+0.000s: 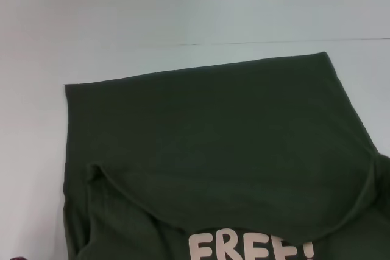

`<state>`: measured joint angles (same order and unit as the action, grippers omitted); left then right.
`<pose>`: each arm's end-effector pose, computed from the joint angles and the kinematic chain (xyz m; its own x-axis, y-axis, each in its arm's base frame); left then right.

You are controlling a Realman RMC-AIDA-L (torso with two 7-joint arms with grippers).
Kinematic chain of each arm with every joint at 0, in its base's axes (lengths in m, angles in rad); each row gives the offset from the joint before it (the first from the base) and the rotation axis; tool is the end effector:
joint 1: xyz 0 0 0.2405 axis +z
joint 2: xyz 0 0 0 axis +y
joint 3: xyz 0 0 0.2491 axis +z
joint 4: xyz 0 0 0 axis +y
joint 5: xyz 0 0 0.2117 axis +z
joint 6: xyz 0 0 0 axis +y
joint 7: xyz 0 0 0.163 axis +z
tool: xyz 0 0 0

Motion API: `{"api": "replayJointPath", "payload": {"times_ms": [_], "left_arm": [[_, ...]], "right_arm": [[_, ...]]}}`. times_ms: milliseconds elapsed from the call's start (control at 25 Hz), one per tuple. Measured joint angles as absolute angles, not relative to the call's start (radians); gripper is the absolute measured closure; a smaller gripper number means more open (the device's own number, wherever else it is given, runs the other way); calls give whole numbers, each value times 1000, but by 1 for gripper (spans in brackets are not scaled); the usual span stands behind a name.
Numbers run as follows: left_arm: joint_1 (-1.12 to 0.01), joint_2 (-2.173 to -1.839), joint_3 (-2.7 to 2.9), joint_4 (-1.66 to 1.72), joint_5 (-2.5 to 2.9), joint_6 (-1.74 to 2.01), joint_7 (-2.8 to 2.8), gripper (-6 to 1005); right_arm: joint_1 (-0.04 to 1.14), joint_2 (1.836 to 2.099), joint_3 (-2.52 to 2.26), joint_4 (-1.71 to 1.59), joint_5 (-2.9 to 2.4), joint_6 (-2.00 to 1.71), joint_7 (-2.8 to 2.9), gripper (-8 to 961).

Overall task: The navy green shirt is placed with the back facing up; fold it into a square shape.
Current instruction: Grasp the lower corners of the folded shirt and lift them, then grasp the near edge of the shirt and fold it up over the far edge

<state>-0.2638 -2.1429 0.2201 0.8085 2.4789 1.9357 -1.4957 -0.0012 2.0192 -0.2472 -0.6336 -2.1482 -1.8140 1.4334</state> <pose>-0.3369 0.1921 0.0071 0.5199 0.7252 0.4514 0.7892 -0.6100 0.0711 0.3955 0.1360 0.0493 0.3484 -0.6459 -0.6793 -0.9118 -0.4014 -0.0860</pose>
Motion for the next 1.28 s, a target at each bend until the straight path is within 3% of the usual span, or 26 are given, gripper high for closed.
{"api": "replayJointPath", "payload": {"times_ms": [880, 1280], "left_arm": [[-332, -2121, 216, 799, 2467, 1909, -1519, 966], [-465, -2067, 210, 739, 2375, 1796, -1550, 966]], "right_arm": [[7, 2034, -162, -623, -2218, -1848, 1405, 928], [165, 2002, -28, -623, -2211, -1828, 1433, 928]]}}
